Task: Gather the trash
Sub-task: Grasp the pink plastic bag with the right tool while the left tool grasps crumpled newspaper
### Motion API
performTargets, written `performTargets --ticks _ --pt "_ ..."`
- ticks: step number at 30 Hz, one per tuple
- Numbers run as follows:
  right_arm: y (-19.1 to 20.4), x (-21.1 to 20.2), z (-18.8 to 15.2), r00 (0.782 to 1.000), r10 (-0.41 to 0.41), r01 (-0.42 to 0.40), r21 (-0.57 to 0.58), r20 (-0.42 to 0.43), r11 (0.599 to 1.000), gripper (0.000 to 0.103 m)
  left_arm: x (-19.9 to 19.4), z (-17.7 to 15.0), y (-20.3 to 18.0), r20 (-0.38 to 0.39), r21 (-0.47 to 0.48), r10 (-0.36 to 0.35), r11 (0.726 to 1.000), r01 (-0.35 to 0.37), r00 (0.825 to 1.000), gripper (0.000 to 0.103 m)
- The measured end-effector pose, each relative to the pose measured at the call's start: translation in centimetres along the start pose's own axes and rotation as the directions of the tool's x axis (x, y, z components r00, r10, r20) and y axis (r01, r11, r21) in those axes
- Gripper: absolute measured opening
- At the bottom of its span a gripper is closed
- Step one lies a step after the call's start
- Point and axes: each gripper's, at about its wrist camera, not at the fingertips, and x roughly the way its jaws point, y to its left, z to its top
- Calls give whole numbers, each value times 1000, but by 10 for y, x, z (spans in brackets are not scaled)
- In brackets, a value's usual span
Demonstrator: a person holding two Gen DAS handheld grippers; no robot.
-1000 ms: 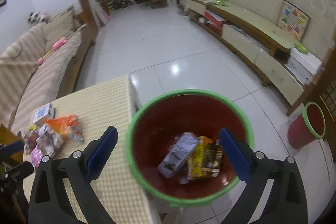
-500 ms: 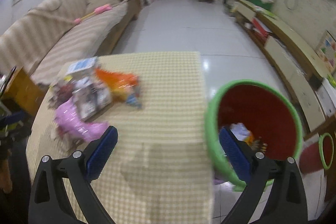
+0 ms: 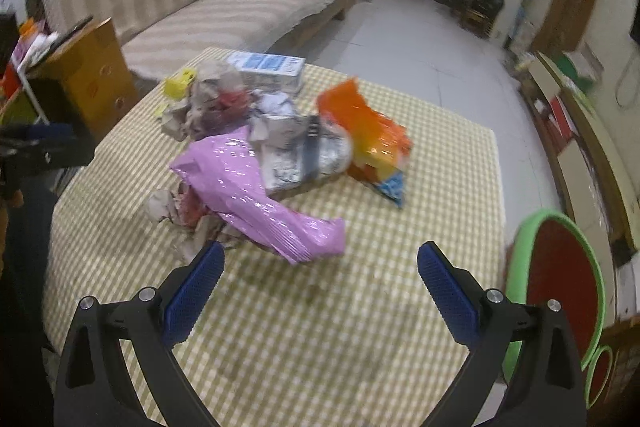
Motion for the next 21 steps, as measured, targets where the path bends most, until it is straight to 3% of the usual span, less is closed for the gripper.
performTargets --ticks 10,16,18,21 --pt "10 35 9 999 16 -18 -69 -39 997 89 22 34 31 -20 8 15 1000 -15 1000 98" --pt "16 54 11 995 52 -60 -89 -81 994 69 32 48 27 -39 82 -16 996 19 999 98" --pt "15 57 11 994 78 -85 -85 -82 993 51 33 50 20 -42 94 -58 994 62 997 98" --pt "15 57 10 992 88 -95 -77 -85 993 36 34 57 3 -40 125 -125 984 129 991 98"
